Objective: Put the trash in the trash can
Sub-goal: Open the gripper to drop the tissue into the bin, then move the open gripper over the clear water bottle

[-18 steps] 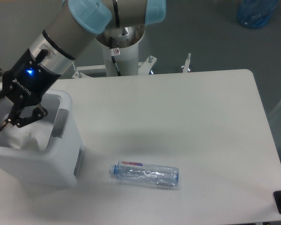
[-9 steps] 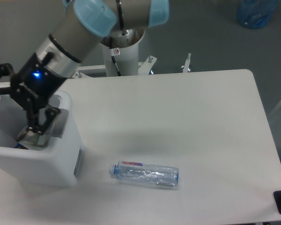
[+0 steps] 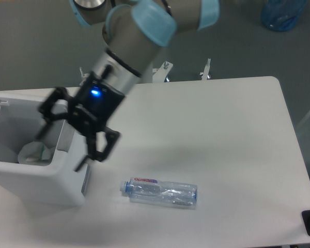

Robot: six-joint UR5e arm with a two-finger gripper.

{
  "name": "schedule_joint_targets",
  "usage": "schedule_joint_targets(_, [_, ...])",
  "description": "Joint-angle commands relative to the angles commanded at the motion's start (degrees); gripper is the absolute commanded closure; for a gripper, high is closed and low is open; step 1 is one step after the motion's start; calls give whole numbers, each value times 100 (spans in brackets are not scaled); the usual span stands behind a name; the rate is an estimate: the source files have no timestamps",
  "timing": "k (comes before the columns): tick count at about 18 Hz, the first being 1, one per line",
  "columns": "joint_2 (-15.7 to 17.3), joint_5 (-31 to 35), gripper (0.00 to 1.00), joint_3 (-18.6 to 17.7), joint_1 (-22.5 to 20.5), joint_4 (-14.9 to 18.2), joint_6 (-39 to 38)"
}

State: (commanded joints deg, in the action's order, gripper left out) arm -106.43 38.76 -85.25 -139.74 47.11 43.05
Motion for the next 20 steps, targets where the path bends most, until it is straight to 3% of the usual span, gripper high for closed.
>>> schedule_joint_targets(5, [-255, 26, 0, -227, -185, 18, 1421])
schedule_joint_targets(9, [-352, 1192, 0, -562, -185, 26, 2539])
schedule_joint_targets(11, [-475, 1581, 0, -589, -141, 26, 2699])
schedule_joint_targets(15, [-633, 1713, 0, -650, -54, 26, 2954])
schedule_joint_targets(20, [-844, 2582, 0, -764, 271, -18, 3411])
